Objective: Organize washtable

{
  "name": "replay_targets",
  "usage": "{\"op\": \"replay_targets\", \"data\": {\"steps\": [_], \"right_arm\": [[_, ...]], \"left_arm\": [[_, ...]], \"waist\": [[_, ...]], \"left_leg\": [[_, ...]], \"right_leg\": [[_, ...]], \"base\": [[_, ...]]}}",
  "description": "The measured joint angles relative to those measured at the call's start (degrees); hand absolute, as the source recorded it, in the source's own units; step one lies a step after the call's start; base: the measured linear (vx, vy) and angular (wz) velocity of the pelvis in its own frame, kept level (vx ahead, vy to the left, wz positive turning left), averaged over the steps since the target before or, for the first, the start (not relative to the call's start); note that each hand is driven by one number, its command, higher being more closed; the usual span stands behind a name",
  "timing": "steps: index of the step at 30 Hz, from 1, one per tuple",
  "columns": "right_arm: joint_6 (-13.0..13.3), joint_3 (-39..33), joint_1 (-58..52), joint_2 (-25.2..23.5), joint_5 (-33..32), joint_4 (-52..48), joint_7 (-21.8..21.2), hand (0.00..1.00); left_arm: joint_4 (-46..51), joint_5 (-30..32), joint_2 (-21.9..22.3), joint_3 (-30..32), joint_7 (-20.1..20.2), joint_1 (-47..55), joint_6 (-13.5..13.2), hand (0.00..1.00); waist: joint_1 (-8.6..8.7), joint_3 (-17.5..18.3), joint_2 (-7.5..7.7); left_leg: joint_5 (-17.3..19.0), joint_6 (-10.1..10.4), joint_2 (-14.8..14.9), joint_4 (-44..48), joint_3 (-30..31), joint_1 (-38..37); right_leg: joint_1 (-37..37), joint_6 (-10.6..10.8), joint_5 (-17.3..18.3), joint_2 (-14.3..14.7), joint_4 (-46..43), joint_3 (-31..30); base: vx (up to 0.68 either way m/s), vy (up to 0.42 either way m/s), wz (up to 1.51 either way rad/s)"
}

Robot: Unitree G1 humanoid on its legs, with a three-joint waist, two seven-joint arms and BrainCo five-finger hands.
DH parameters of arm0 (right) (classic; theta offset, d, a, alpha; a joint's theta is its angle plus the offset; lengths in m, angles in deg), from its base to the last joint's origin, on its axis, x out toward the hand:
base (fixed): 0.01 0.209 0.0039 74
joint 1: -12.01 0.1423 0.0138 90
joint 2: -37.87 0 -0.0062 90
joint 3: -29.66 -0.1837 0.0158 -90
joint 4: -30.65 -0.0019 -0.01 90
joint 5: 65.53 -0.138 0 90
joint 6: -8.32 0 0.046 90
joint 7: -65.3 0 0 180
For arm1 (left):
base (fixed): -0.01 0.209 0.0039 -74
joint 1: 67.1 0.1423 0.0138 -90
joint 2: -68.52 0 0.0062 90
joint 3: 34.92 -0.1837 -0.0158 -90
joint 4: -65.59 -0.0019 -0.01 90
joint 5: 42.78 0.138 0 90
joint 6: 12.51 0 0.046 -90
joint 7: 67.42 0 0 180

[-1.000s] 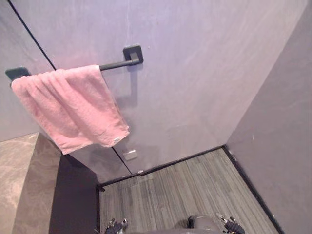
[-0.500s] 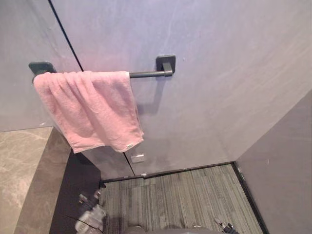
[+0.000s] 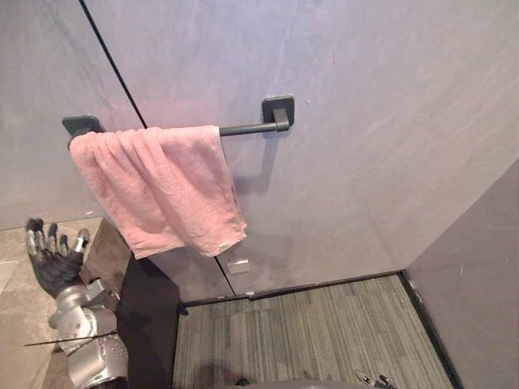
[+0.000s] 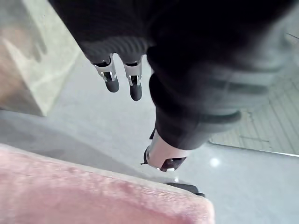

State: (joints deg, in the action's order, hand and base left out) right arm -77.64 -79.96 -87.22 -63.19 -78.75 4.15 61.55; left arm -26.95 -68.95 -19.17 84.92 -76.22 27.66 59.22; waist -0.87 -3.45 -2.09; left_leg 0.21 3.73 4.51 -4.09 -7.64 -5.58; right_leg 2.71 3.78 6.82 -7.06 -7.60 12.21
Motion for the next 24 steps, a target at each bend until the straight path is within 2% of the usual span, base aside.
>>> {"op": "replay_targets", "data": {"steps": [5, 10, 21, 24], "right_arm": [[-0.1, 0.4, -0.3, 0.1, 1.2, -1.3, -0.7, 0.00], [-0.1, 0.6, -0.3, 0.2, 2.6, -1.5, -2.1, 0.00], [-0.1, 2.7, -1.8, 0.5, 2.7, -2.0, -2.7, 0.00], [-0.1, 2.8, -2.2, 0.5, 3.2, -2.0, -2.7, 0.00]], "left_arm": [[-0.5, -0.4, -8.4, 0.0, 2.3, -2.4, -0.7, 0.00], [-4.4, -1.8, -14.4, -0.3, 4.8, -5.0, -0.8, 0.00], [-12.3, -3.5, -21.2, -5.5, 8.6, -9.0, 0.3, 0.00], [-14.4, -4.0, -21.5, -7.3, 9.4, -10.6, 0.6, 0.00]], "waist": [[0.02, 0.2, 0.30], [0.07, 0.2, 0.37], [0.11, 0.4, 0.68], [0.08, 0.4, 0.73]], "left_leg": [[0.0, 0.0, -0.1, 0.0, -0.2, 0.0], [0.0, -0.1, -0.4, -0.1, -0.3, -0.2], [0.0, -0.1, -0.5, -0.2, -1.3, 0.1], [-0.1, -0.2, -0.5, -0.8, -2.0, 0.2]], "right_leg": [[0.3, -0.3, -0.8, 0.1, 1.6, -0.2], [1.0, -0.3, -1.5, 0.2, 3.2, -1.1], [0.8, -0.1, -3.0, 0.4, 5.0, -2.5], [0.0, 0.0, -3.2, 0.4, 5.0, -3.2]], "base": [[0.00, 0.001, -0.01], [0.00, 0.001, -0.01], [-0.02, 0.001, -0.05], [-0.02, -0.001, -0.12]]}}
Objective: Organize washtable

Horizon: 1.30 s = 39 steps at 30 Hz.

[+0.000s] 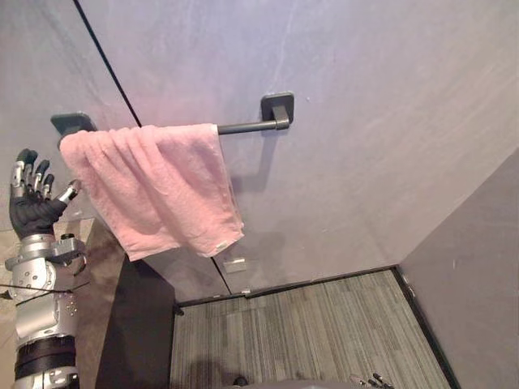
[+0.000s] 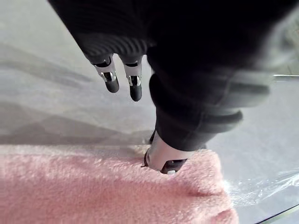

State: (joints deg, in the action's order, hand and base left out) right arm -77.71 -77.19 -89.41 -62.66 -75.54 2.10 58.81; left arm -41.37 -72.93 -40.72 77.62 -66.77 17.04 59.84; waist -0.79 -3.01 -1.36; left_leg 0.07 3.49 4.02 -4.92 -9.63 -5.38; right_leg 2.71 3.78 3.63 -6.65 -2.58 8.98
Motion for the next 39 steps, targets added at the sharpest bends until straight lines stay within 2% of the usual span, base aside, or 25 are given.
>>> {"op": "replay_targets", "data": {"steps": [10, 19, 21, 23, 30, 34, 35, 39], "right_arm": [[0.1, 2.2, -0.8, 0.2, 0.1, -1.7, -0.1, 0.00], [0.0, 4.0, -0.3, 0.5, 0.1, -1.8, -0.1, 0.00], [0.0, 4.3, -0.1, 0.5, 0.1, -2.1, 0.0, 0.00], [0.0, 4.4, 0.7, 0.6, 0.1, -2.3, 0.0, 0.00], [0.0, 4.9, 1.0, 0.6, 0.7, -2.6, -0.1, 0.00], [0.1, 5.8, 1.1, 0.7, 1.2, -3.1, 0.0, 0.00], [0.1, 6.1, 1.0, 0.7, 1.2, -3.4, 0.0, 0.00], [0.0, 6.2, 1.0, 0.6, 1.3, -3.4, -0.1, 0.00]], "left_arm": [[-1.7, -3.2, -2.3, -3.0, 2.8, -0.5, 0.9, 0.00], [-1.7, -3.0, -2.3, -7.2, 3.0, -0.1, 1.2, 0.00], [-1.7, -2.9, -2.2, -7.7, 3.0, 0.2, 1.6, 0.00], [-2.8, -2.6, -2.1, -10.0, 3.9, 0.2, 3.7, 0.00], [-3.5, -0.6, 0.0, -11.2, 4.6, 1.1, 6.0, 0.00], [-3.5, -0.5, 0.6, -11.2, 4.8, 2.2, 6.0, 0.00], [-3.5, -0.3, 0.9, -11.2, 4.7, 2.5, 6.1, 1.00], [-3.5, 1.8, 1.4, -11.1, 3.9, 2.5, 6.1, 1.00]], "waist": [[-0.57, -0.2, 0.74], [-1.59, -1.3, 1.19], [-1.59, -1.5, 1.24], [-1.44, -1.6, 1.25], [-1.15, -3.0, 1.86], [-0.10, -3.2, 2.07], [-0.01, -3.2, 2.06], [0.09, -3.2, 2.33]], "left_leg": [[0.0, 0.0, -0.1, -0.3, -1.0, 0.7], [0.0, 0.0, -0.1, -0.3, -2.0, 1.3], [-0.1, 0.0, -0.1, -0.3, -2.0, 1.4], [-0.1, 0.0, -0.1, -0.4, -2.5, 1.8], [0.0, 0.0, -0.1, -0.4, -3.2, 1.4], [0.0, 0.0, -0.1, -0.4, -3.2, 1.2], [0.0, 0.0, -0.1, -0.4, -3.2, 1.2], [0.0, 0.0, -0.1, -0.4, -3.3, 0.9]], "right_leg": [[-1.1, -0.1, -0.7, 0.1, 0.7, -1.3], [-2.3, 0.3, -1.2, 0.2, 0.8, -2.7], [-2.7, 0.3, -1.2, 0.2, 0.9, -2.8], [-2.9, 0.4, -1.4, 0.2, 1.0, -3.2], [-2.1, 0.2, -2.1, 0.4, 2.7, -4.1], [-1.9, -0.1, -2.3, 0.4, 2.8, -4.2], [-1.9, -0.4, -2.5, 0.5, 2.9, -4.3], [-1.9, -0.7, -2.7, 0.4, 2.8, -4.6]], "base": [[0.00, -0.001, -0.04], [-0.04, -0.005, -0.06], [0.00, 0.000, 0.00], [0.00, -0.006, -0.11], [0.03, -0.012, -0.06], [0.00, -0.004, -0.01], [-0.03, -0.014, -0.04], [-0.05, -0.012, -0.04]]}}
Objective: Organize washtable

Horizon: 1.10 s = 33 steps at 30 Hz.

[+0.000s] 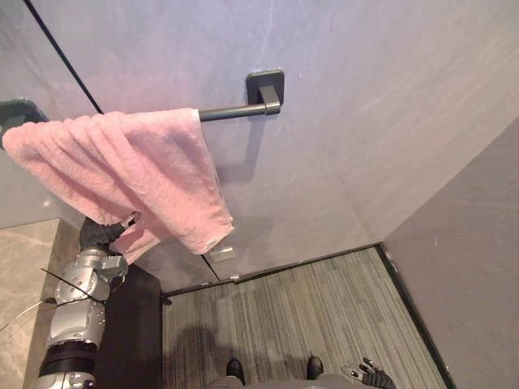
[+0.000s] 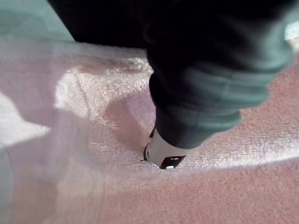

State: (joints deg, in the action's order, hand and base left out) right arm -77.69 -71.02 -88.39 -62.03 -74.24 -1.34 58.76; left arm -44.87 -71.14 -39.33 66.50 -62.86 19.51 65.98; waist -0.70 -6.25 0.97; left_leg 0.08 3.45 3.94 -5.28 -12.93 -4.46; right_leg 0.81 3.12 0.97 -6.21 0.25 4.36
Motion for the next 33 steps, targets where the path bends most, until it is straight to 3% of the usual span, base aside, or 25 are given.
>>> {"op": "replay_targets", "data": {"steps": [6, 10, 13, 17, 25, 33], "right_arm": [[-0.6, 0.5, -0.4, 0.1, 0.3, -5.0, 0.0, 0.00], [-0.6, 4.8, -1.2, 3.1, -1.1, -22.7, -1.2, 0.00], [0.1, 10.2, 1.2, 9.6, -4.4, -43.0, -3.6, 0.00], [1.3, 14.0, 7.0, 16.1, -7.8, -54.2, -6.4, 0.00], [0.7, 26.9, 22.2, 22.4, -19.1, -55.6, -6.2, 0.00], [-0.6, 38.6, 47.1, 23.2, -27.3, -42.0, -2.6, 0.00]], "left_arm": [[0.0, 2.2, 0.9, 2.1, -1.7, -0.1, 0.6, 1.00], [0.0, 2.2, 0.8, 4.6, -2.4, -1.0, 1.1, 1.00], [0.1, 2.1, -2.5, 4.6, -2.6, -2.7, 1.1, 1.00], [0.2, 2.1, -4.8, 4.2, -2.1, -5.1, 1.0, 1.00], [0.1, 1.6, -4.9, 0.2, -2.1, -8.2, 1.3, 1.00], [-2.6, -0.9, -4.9, -5.1, -2.2, -13.2, 1.5, 1.00]], "waist": [[0.00, 0.0, 0.07], [-0.15, 0.0, 0.09], [-0.23, 0.2, 0.34], [-0.26, 0.5, 0.87], [-1.46, 0.7, 1.25], [-3.57, 0.6, 1.17]], "left_leg": [[-0.1, 0.0, 0.0, 0.0, 0.0, -0.2], [-0.1, 0.0, 0.0, 0.0, -0.4, -0.3], [-0.1, 0.0, 0.1, 0.0, -1.4, -0.3], [-0.1, 0.0, 0.1, 0.1, -1.4, -0.1], [-0.1, 0.0, 0.1, 1.3, -1.4, 1.2], [-1.5, -0.1, 0.3, 1.1, -0.4, 2.4]], "right_leg": [[0.0, 0.5, -0.3, 0.0, 0.0, -0.1], [-0.2, 0.8, -0.5, 0.0, 0.0, -1.1], [-0.7, 1.0, -0.8, 0.2, 0.1, -2.2], [-0.8, 1.0, -1.1, 0.2, 0.1, -3.0], [-1.0, 0.9, -3.1, 0.0, 1.4, -4.6], [-1.5, 0.8, -3.7, 0.3, 2.0, -4.3]], "base": [[-0.06, -0.021, -0.03], [-0.03, -0.015, -0.06], [-0.02, -0.018, -0.13], [0.00, -0.005, -0.02], [-0.05, -0.011, 0.00], [-0.07, -0.041, 0.06]]}}
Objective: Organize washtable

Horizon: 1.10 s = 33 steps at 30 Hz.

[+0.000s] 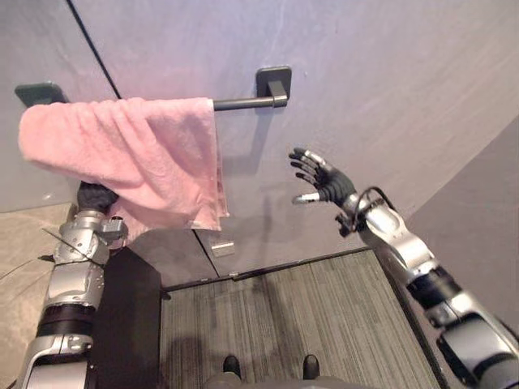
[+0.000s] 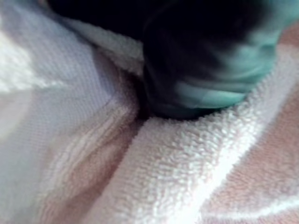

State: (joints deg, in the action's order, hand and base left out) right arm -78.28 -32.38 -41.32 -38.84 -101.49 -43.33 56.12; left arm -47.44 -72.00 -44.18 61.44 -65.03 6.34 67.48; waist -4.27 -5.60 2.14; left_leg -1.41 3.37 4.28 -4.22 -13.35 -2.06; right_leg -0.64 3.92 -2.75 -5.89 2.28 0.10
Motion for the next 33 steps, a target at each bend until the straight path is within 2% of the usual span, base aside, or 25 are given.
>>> {"op": "replay_targets", "data": {"steps": [3, 5, 9, 11, 12, 17, 20, 24, 25, 33], "right_arm": [[-0.2, 1.8, 7.6, -4.8, -2.0, 9.4, 1.9, 0.00], [-0.7, 1.7, 12.6, -9.3, -2.7, 17.7, 4.0, 0.00], [-1.5, 1.3, 19.2, -15.7, -2.4, 26.1, 6.3, 0.00], [-1.6, 1.0, 21.5, -18.6, -1.5, 29.3, 7.1, 0.00], [-1.7, -0.2, 23.9, -21.9, -0.5, 32.4, 7.8, 0.00], [-1.7, -2.9, 29.4, -30.0, 0.9, 36.6, 9.4, 0.00], [-1.7, -3.3, 31.6, -31.5, 2.4, 37.3, 10.2, 0.00], [-1.7, -4.7, 33.5, -32.4, 2.9, 38.5, 10.2, 0.00], [-1.7, -5.2, 34.2, -32.5, 3.1, 39.3, 10.2, 1.00], [-1.8, -8.0, 34.6, -31.0, 6.7, 39.4, 10.3, 1.00]], "left_arm": [[-0.9, -1.3, 0.0, -1.3, -0.1, -1.8, 0.2, 1.00], [-2.3, -1.7, 0.4, -3.2, -0.1, -3.8, 0.3, 1.00], [-2.3, -1.7, 1.8, -3.7, -0.2, -6.2, 0.7, 1.00], [-2.4, -1.7, 2.2, -3.7, -0.3, -6.7, 0.7, 1.00], [-2.5, -1.7, 2.2, -3.7, -0.6, -7.5, 0.7, 1.00], [-4.7, -1.7, 3.2, -3.7, -1.8, -10.1, 0.7, 1.00], [-4.7, -1.7, 4.3, -3.7, -2.5, -11.6, 0.7, 1.00], [-4.8, -1.7, 4.3, -3.7, -2.6, -12.6, 0.7, 1.00], [-4.8, -1.7, 4.3, -3.7, -2.7, -12.7, 0.7, 1.00], [-4.8, -1.6, 5.6, -3.4, -3.7, -12.7, 0.7, 1.00]], "waist": [[-0.45, -0.1, -0.09], [-1.60, -0.1, -0.17], [-2.81, -0.5, -0.68], [-2.80, -0.8, -0.96], [-2.91, -1.1, -1.17], [-3.53, -1.9, -1.99], [-4.32, -2.9, -2.17], [-4.20, -3.3, -2.16], [-4.29, -3.3, -2.17], [-4.16, -3.4, -2.17]], "left_leg": [[-1.3, 0.0, 0.0, -1.1, 0.5, 0.7], [-1.5, 0.0, 0.0, -1.1, 0.6, 0.9], [-2.0, 0.1, 0.2, -1.1, 1.0, 2.0], [-2.3, 0.3, 0.4, -1.1, 1.5, 2.3], [-2.6, 0.5, 0.7, -1.1, 2.0, 2.7], [-3.2, 1.3, 1.8, -1.1, 3.5, 4.0], [-3.6, 1.7, 2.4, -1.1, 4.1, 4.5], [-4.3, 2.1, 2.7, -1.1, 5.4, 5.7], [-4.4, 2.1, 2.8, -1.1, 5.5, 5.9], [-4.8, 2.1, 2.8, -1.1, 5.5, 6.0]], "right_leg": [[-0.9, 0.0, -0.4, 0.1, 0.1, 0.2], [-1.0, -0.1, -0.8, 0.1, 0.4, 0.3], [-1.5, -0.4, -1.7, 0.3, 1.2, 0.7], [-1.5, -0.4, -1.8, 0.5, 1.2, 1.2], [-1.6, -0.5, -1.8, 0.9, 1.2, 1.6], [-1.8, -0.7, -1.9, 1.9, 1.9, 2.8], [-1.9, -0.7, -2.0, 2.4, 1.9, 3.3], [-2.4, -0.8, -2.0, 2.8, 1.9, 4.3], [-2.6, -0.8, -2.0, 2.8, 1.9, 4.5], [-2.5, -1.1, -2.2, 2.9, 1.9, 4.6]], "base": [[-0.05, -0.026, 0.08], [-0.05, -0.018, 0.04], [-0.05, -0.021, 0.04], [-0.05, -0.034, 0.14], [-0.05, -0.045, 0.15], [-0.04, -0.047, 0.13], [-0.03, -0.045, 0.12], [-0.02, -0.024, 0.15], [-0.01, -0.014, 0.08], [-0.03, 0.001, 0.01]]}}
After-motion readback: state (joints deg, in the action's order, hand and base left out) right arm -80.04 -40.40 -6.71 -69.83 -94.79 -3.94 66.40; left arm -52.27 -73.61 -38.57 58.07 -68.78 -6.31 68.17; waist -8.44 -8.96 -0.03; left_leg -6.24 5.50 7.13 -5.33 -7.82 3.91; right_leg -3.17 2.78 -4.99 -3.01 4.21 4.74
